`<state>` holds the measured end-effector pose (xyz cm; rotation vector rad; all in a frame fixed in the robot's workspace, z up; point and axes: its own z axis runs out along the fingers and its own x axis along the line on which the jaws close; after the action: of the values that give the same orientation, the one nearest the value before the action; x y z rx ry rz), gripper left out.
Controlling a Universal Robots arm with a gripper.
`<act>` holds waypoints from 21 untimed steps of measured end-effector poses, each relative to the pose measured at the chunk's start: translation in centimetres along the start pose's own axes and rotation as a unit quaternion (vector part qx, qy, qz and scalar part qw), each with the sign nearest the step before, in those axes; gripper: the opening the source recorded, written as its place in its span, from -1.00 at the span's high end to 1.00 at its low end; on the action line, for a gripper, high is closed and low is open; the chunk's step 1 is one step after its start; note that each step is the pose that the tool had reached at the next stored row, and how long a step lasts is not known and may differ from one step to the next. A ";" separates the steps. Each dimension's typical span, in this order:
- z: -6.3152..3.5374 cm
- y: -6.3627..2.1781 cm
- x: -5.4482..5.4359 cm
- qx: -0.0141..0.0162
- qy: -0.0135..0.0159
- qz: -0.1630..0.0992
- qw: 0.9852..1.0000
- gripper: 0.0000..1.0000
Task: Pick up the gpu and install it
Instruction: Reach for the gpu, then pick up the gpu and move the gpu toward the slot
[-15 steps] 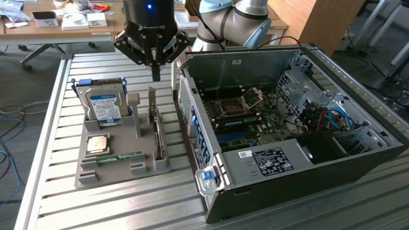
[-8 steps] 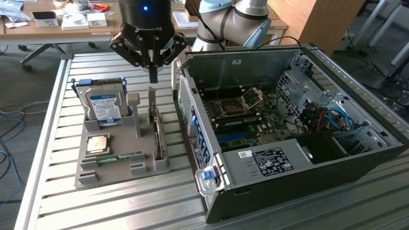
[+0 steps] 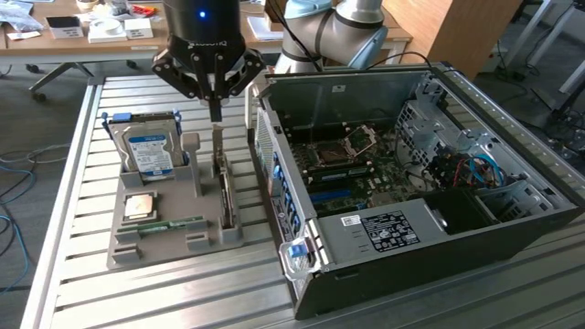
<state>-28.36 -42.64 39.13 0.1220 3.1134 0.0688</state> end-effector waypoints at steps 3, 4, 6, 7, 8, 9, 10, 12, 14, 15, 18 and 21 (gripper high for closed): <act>0.01 -0.18 0.2 0.000 0.000 0.000 1.000 0.79; 0.02 -0.25 0.2 0.000 0.000 0.000 1.000 0.79; 0.03 -0.37 0.3 0.000 0.000 0.000 1.000 0.79; 0.03 -0.44 0.4 0.000 0.000 0.000 1.000 0.79; 0.03 -0.53 0.4 0.000 0.000 0.000 1.000 0.79; 0.02 -0.65 0.4 0.000 0.000 0.000 1.000 0.79; 0.02 -0.77 0.4 0.000 0.000 0.000 1.000 0.79; 0.02 -0.97 0.4 0.000 0.000 0.000 1.000 0.79; 0.02 -0.98 0.4 0.000 0.000 0.000 1.000 0.79; 0.02 -0.98 0.4 0.000 0.000 0.000 1.000 0.79; 0.02 -0.98 0.4 0.000 0.000 0.000 1.000 0.79; 0.02 -0.98 0.4 0.000 0.000 0.000 1.000 0.79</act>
<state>-28.80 -43.59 39.06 0.1219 3.1134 0.0687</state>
